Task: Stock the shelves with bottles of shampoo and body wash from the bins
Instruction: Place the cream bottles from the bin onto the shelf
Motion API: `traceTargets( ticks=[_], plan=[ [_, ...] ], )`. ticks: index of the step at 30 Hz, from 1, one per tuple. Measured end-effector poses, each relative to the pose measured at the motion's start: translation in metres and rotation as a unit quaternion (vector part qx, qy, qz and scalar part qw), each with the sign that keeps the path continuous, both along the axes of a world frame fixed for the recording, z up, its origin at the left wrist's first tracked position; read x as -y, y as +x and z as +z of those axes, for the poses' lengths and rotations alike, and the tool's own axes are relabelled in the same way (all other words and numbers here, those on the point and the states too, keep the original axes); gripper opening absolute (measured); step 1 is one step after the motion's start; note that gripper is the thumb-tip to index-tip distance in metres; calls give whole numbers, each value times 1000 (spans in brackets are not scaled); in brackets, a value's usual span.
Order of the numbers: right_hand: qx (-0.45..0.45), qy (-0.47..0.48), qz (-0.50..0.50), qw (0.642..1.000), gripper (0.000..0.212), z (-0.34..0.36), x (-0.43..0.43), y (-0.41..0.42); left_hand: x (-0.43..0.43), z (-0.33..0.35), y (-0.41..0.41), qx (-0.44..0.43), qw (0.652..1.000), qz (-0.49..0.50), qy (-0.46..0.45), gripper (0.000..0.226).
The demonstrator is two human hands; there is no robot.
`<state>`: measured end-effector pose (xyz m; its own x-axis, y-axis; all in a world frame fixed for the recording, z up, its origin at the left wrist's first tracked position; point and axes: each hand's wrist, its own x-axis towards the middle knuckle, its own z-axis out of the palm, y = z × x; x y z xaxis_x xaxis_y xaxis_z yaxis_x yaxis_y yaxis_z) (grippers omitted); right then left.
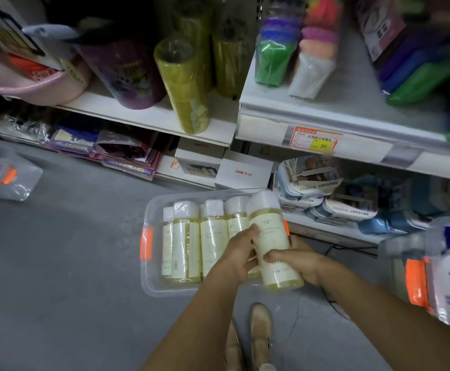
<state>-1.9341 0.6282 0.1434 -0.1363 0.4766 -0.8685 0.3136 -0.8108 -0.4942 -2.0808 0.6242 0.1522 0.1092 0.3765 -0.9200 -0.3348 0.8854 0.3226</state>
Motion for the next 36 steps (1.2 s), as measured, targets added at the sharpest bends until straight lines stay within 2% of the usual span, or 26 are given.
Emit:
traceTargets(
  ticks=[2, 5, 7, 9, 16, 17, 20, 23, 25, 32, 36],
  plan=[
    [-34, 1, 14, 999, 57, 16, 3, -2, 2, 14, -8, -9, 1000, -13, 13, 40],
    [-80, 5, 32, 996, 56, 46, 5, -9, 3, 41, -21, -31, 998, -30, 42, 49],
    [-92, 17, 37, 995, 76, 66, 5, -15, 4, 63, -29, -48, 996, -33, 63, 54],
    [-98, 35, 44, 994, 90, 88, 5, -21, 4, 85, -36, -66, 994, -26, 80, 57],
    [-111, 82, 95, 986, 105, 176, -1, -36, 8, 162, -60, -88, 983, -5, 159, 57],
    [-115, 87, 108, 984, 101, 190, 0, -38, 9, 173, -64, -90, 981, -6, 172, 57],
    [-123, 116, 133, 977, 67, 231, 1, -42, 8, 205, -74, -95, 973, -16, 212, 55],
    [-139, 150, 155, 967, 62, 267, 5, -46, 9, 240, -81, -94, 966, -8, 242, 52],
    [-142, 172, 160, 962, 53, 288, 7, -49, 9, 260, -85, -101, 960, -13, 261, 59],
    [-131, 266, 163, 941, 37, 359, 13, -59, 6, 334, -92, -140, 932, -11, 333, 60],
    [-107, 319, 152, 929, 53, 389, 8, -60, -2, 376, -88, -151, 913, -24, 379, 52]
  ],
)
